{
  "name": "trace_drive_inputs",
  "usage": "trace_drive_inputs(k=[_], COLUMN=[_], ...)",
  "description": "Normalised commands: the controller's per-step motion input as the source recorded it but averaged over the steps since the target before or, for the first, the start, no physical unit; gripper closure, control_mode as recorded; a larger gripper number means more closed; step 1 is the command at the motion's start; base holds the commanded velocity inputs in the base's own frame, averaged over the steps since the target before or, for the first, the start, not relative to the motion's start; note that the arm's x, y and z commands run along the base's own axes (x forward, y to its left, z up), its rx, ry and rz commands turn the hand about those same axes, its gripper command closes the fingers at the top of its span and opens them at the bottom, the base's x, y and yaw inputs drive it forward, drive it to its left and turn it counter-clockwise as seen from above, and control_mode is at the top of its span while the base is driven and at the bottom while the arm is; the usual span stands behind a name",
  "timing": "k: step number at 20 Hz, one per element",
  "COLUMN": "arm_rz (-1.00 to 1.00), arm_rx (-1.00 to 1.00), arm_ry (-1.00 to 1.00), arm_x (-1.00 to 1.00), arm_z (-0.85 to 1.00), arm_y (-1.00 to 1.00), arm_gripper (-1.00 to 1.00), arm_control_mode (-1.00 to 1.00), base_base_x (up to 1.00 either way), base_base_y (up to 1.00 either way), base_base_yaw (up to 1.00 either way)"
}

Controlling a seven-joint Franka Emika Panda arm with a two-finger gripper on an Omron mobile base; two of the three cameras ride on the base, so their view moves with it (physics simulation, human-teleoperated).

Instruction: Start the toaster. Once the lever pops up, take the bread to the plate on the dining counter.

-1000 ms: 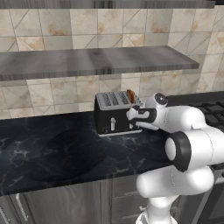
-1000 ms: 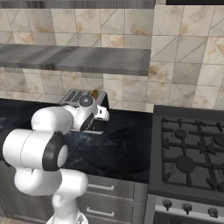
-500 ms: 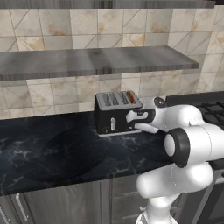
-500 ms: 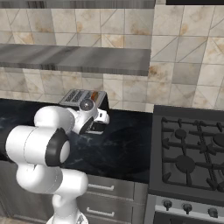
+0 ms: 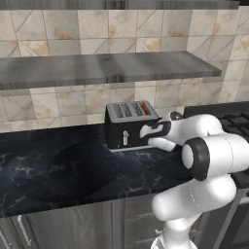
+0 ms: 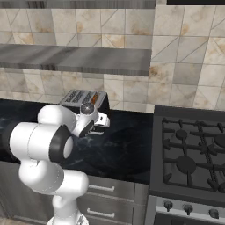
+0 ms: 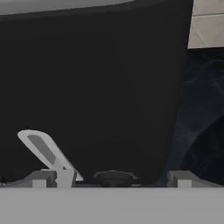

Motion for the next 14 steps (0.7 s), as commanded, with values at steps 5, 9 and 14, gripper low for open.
trace_drive_inputs(k=[5,9,14], arm_rz=[0.00,0.00,0.00], arm_rx=[0.00,0.00,0.00], arm_ry=[0.00,0.00,0.00], arm_x=[0.00,0.00,0.00], arm_z=[-0.25,-0.28,-0.26], arm_y=[0.00,0.00,0.00], arm_gripper=[-1.00,-1.00,-1.00], arm_control_mode=[-1.00,-1.00,-1.00], base_base_x=[0.00,0.00,0.00], base_base_y=[0.00,0.00,0.00], base_base_yaw=[0.00,0.00,0.00])
